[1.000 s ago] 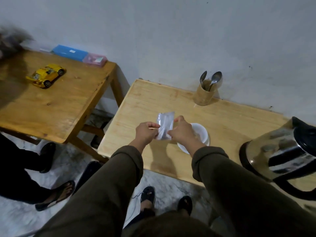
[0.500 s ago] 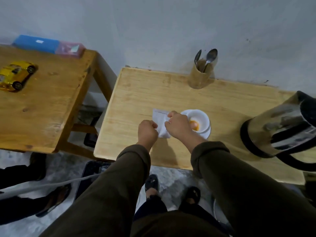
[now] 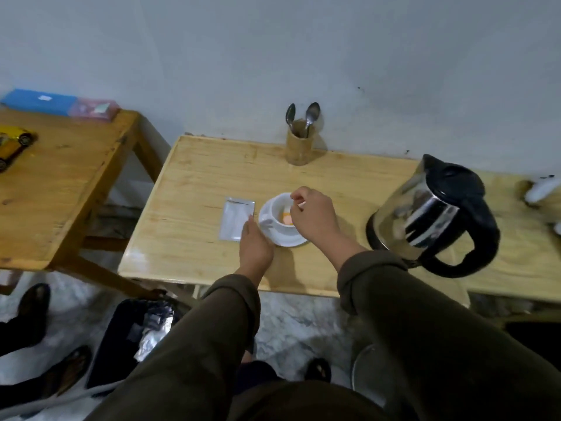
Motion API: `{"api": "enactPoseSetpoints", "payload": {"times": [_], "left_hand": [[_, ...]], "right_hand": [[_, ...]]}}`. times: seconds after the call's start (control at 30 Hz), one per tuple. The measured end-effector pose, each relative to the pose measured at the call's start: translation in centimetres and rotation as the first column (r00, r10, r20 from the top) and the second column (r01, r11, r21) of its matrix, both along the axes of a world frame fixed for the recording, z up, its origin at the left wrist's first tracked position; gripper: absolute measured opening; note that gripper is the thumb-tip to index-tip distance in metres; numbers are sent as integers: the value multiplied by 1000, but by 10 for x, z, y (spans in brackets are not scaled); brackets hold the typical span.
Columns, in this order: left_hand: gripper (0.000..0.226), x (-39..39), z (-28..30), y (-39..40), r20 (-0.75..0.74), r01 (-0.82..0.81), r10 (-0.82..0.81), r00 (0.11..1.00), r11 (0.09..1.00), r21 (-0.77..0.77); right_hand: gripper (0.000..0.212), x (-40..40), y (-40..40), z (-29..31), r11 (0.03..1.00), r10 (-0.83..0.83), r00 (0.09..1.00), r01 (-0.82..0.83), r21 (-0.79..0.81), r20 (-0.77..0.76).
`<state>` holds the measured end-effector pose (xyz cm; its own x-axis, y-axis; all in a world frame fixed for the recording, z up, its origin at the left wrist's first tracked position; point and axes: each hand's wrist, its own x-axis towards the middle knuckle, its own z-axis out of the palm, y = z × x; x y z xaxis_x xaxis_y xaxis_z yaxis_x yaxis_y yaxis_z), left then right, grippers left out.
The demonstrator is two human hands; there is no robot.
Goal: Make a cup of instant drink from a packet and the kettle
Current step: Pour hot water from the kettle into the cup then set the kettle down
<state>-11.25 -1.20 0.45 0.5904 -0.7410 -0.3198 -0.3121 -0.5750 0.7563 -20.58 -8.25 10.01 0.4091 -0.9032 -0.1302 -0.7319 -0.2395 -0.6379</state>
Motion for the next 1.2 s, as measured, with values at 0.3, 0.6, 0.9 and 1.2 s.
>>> {"api": "enactPoseSetpoints", "payload": {"times": [0.3, 0.6, 0.9, 1.2], "left_hand": [[63, -58, -20, -5, 54, -29, 27, 998, 999, 21], [68, -61, -29, -10, 89, -11, 1, 996, 994, 113], [61, -63, -24, -16, 125, -40, 20, 992, 987, 158], [32, -56, 3, -13, 333, 20, -117, 936, 959, 282]], "right_hand": [[28, -120, -7, 14, 896, -201, 979, 168, -410, -38], [36, -209, -16, 27, 745, -478, 874, 353, -566, -85], [25, -240, -22, 29, 750, -652, 741, 661, -7, 159], [22, -235, -34, 36, 761, -634, 751, 648, -23, 183]]}}
